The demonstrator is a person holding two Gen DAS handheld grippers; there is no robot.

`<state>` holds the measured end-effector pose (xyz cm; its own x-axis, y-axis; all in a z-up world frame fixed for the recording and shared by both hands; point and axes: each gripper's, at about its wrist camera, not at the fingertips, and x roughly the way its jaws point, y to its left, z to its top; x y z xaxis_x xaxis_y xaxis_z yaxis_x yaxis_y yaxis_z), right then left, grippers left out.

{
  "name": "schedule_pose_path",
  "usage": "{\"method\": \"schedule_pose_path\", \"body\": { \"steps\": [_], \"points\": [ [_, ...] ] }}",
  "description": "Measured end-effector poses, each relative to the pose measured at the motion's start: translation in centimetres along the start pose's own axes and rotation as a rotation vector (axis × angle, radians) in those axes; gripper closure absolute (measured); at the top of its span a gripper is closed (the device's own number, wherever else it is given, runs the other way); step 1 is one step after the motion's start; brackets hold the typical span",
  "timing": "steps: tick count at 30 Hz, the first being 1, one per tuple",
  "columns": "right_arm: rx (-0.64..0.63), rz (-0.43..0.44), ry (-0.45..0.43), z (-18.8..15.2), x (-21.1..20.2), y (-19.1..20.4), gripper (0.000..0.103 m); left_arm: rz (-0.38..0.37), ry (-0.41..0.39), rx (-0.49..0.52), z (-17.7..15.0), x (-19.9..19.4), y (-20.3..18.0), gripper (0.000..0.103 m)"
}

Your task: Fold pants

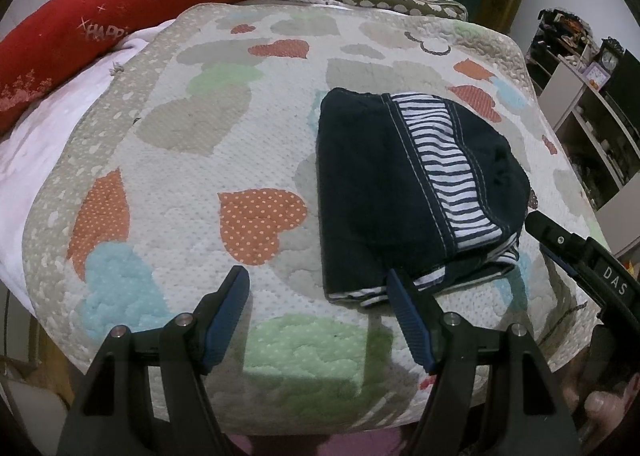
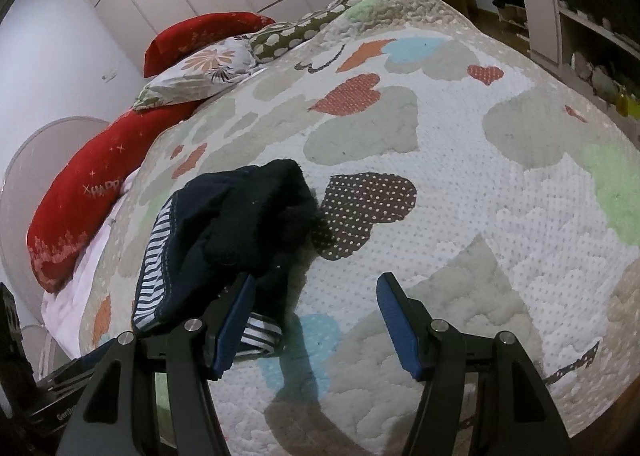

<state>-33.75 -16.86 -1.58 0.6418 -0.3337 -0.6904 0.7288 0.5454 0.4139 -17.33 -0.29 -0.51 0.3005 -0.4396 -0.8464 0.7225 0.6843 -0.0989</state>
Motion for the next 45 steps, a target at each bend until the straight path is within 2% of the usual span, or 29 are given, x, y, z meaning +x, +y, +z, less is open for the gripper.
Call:
{"method": "schedule_pose_path", "body": {
  "steps": [18, 20, 23, 25, 27, 31, 35, 40, 45],
  "points": [
    [0.061, 0.047, 0.0, 0.4, 0.4, -1.1, 0.035, -0.02, 0.029, -0.013, 0.3, 0.7, 0.1, 0.033],
    [0.064, 0.052, 0.0, 0.5, 0.4, -1.1, 0.035, -0.038, 0.021, -0.025, 0.4, 0.5, 0.3, 0.033],
    [0.074, 0.069, 0.006, 0.8, 0.5, -1.4, 0.035, -0.081, -0.039, -0.074, 1.2, -1.1, 1.5, 0.033],
    [0.095, 0.096, 0.017, 1.3, 0.7, -1.7, 0.034, -0.079, -0.079, -0.105, 2.0, -1.8, 2.6, 0.031],
    [0.125, 0.128, 0.035, 1.9, 1.1, -2.2, 0.033, -0.081, -0.065, -0.129, 2.7, -1.4, 3.5, 0.027],
    [0.171, 0.208, 0.087, 3.1, 2.6, -2.8, 0.031, -0.157, 0.036, -0.181, 3.8, 0.9, 4.7, 0.027],
    [0.193, 0.252, 0.126, 4.0, 4.0, -2.8, 0.03, -0.259, 0.138, -0.202, 4.4, 4.1, 4.7, 0.027],
    [0.186, 0.306, 0.159, 4.9, 5.5, -1.8, 0.028, -0.31, 0.124, -0.151, 5.2, 4.9, 3.4, 0.023],
    [0.149, 0.378, 0.219, 5.2, 8.1, 0.1, 0.028, -0.405, 0.147, -0.082, 5.6, 5.9, 1.5, 0.02]
  ]
}}
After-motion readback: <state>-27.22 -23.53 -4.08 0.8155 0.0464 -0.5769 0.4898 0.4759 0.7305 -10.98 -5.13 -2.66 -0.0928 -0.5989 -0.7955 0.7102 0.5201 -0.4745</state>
